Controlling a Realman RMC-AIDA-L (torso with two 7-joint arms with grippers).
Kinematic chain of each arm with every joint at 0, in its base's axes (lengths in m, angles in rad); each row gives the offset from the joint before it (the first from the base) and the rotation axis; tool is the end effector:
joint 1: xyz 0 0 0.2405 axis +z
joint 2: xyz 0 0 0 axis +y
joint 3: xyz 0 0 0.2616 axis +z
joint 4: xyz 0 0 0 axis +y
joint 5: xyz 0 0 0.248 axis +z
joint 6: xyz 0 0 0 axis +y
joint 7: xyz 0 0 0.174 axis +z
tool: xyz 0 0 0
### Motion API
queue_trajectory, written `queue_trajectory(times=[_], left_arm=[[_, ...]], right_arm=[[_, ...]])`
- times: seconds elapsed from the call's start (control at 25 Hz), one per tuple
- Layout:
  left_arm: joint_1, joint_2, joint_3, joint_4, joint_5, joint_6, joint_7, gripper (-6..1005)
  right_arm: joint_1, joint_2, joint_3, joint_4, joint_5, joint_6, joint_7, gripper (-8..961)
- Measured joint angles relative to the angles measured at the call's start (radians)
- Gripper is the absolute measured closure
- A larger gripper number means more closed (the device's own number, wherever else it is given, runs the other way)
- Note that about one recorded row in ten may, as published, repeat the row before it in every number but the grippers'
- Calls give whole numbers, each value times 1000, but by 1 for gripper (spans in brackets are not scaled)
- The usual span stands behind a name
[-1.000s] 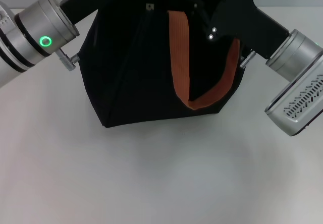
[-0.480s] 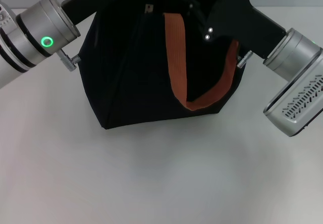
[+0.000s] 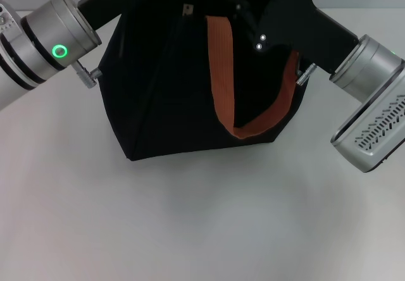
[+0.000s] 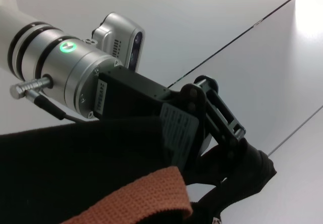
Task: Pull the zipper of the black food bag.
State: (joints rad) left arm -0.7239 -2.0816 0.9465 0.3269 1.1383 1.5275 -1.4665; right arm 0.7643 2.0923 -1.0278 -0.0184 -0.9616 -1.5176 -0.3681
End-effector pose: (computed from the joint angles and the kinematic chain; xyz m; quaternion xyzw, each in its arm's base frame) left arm -0.1570 0.4255 -0.0289 -0.7830 -0.2837 -0.5482 0.0774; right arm 0.1864 0.4042 -0.0762 -0.7664 -0.3147 0.2944 0.4764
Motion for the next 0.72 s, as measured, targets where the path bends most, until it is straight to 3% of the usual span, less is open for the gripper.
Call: queue_trajectory(times=[0.28,0.48,0.72], left_arm=[[-2,0,0,1,0,0,0,946],[-3,0,-1,2,0,1,0,946],[-3,0,-3,1,0,1,2,945]], right_arm=[[11,0,0,7,-1,9,0,656],[11,0,0,7,-1,9,0,861],[9,0,0,7,-1,10,0,952]])
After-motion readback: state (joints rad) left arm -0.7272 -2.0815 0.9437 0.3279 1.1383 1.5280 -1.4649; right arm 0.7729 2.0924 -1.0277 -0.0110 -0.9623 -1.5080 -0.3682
